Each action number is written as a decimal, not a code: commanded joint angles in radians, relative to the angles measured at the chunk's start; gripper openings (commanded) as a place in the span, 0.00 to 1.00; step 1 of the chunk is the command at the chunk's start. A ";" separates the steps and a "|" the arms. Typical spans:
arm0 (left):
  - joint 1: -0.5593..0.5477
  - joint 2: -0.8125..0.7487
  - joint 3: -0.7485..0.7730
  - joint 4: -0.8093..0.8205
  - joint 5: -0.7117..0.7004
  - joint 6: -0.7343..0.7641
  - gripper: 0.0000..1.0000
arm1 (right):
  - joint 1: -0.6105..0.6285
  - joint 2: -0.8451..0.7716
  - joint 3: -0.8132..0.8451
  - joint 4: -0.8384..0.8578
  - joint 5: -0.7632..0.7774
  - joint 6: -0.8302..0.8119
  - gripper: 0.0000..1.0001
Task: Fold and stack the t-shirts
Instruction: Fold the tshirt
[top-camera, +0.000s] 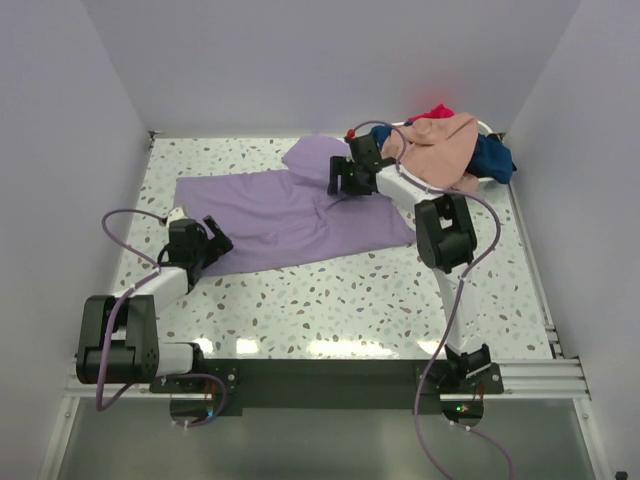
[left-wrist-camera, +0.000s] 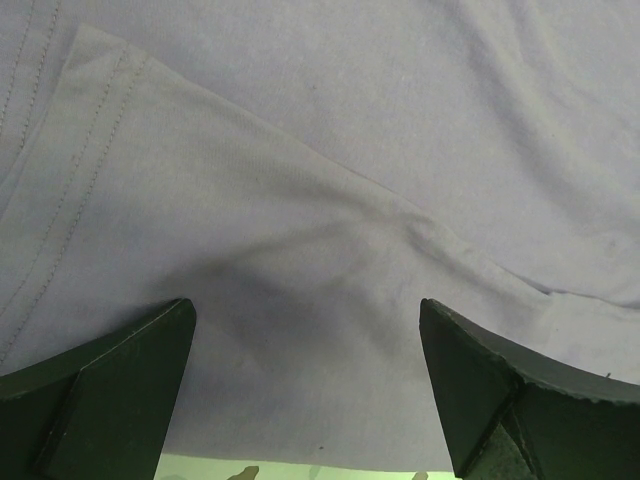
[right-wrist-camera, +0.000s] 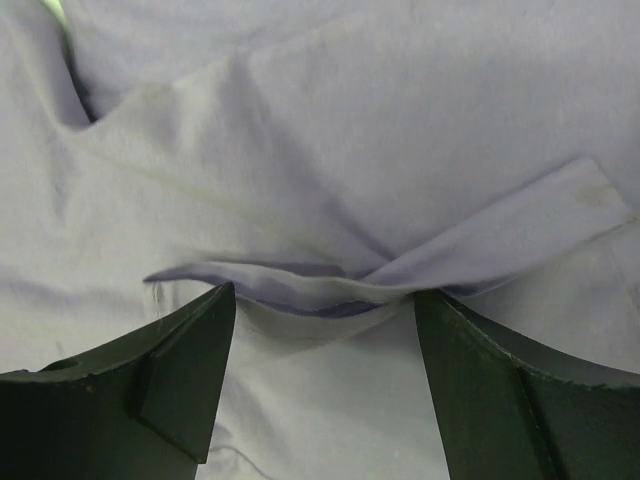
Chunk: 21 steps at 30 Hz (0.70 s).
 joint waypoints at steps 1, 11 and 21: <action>0.015 0.003 -0.025 -0.022 0.014 0.018 1.00 | -0.010 0.025 0.087 0.012 -0.015 0.016 0.76; 0.033 -0.016 -0.031 -0.032 0.017 0.019 1.00 | -0.010 -0.138 -0.016 0.210 0.002 -0.011 0.76; 0.035 -0.017 -0.009 -0.019 0.014 0.019 1.00 | -0.010 -0.398 -0.363 0.149 0.031 -0.047 0.76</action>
